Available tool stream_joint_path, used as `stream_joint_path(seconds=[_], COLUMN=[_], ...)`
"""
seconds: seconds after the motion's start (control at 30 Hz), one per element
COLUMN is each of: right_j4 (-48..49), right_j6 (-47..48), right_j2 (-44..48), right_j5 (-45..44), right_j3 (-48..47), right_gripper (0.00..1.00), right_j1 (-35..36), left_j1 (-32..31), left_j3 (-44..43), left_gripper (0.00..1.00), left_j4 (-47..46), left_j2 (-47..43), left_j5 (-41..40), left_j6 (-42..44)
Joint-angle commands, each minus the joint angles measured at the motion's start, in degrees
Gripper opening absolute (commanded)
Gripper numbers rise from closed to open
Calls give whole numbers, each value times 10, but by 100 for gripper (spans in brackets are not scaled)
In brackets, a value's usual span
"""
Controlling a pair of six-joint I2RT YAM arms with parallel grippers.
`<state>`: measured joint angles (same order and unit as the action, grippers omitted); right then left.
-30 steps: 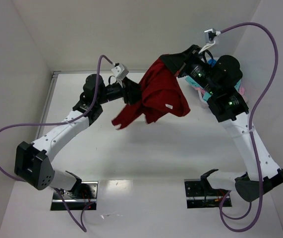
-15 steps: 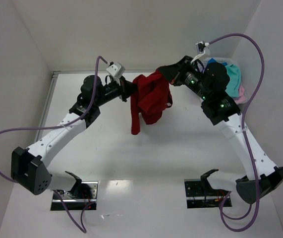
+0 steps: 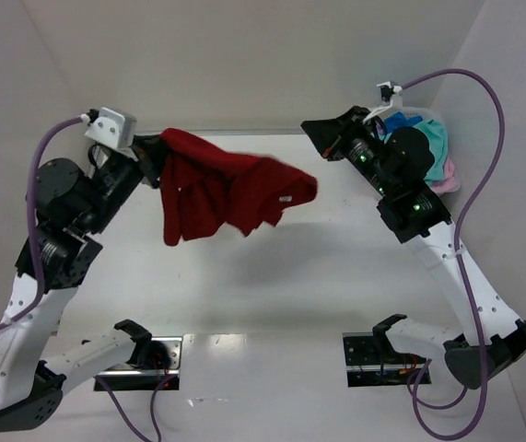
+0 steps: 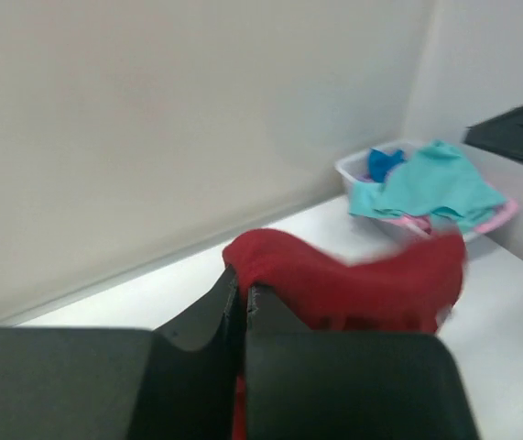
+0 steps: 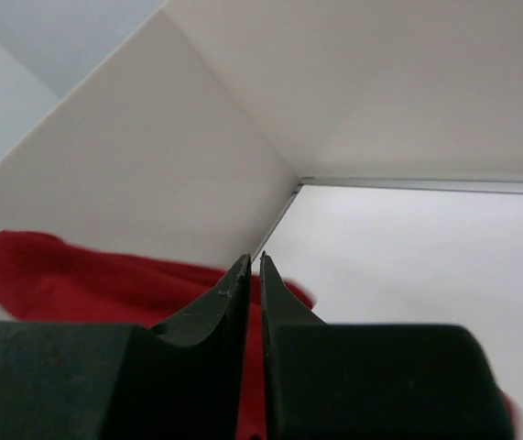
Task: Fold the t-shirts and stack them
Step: Move the tshirt to the center of the board, then flatten out the tshirt
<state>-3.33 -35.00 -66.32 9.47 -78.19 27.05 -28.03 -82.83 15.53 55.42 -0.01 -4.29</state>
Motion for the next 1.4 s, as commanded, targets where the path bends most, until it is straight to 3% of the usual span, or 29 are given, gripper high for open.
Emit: stream_joint_path(seconds=[0.0, 0.17, 0.27, 0.43, 0.53, 0.7, 1.03, 1.37], right_j4=[17, 11, 10, 18, 25, 53, 85, 76], right_j6=[27, 33, 15, -2, -9, -35, -47, -33], right_j2=[31, 37, 42, 47, 47, 42, 36, 25], right_j5=[-63, -89, -89, -22, 26, 10, 16, -103], right_j3=[18, 97, 148, 211, 240, 283, 317, 334], right_gripper=[13, 16, 25, 51, 64, 79, 86, 85], right_j1=[-9, -9, -9, -9, 4, 82, 107, 117], left_j1=[6, 6, 6, 6, 6, 6, 6, 6], left_j3=[-22, 5, 34, 57, 17, -70, -171, -190], left_gripper=[0, 0, 0, 0, 0, 0, 0, 0], left_j4=[31, 79, 86, 99, 114, 115, 72, 83], left_j2=[1, 64, 92, 127, 159, 205, 197, 179], left_j5=[-72, -37, -3, 13, 8, 26, 160, 192], left_j6=[31, 22, 7, -9, -9, -35, -84, -91])
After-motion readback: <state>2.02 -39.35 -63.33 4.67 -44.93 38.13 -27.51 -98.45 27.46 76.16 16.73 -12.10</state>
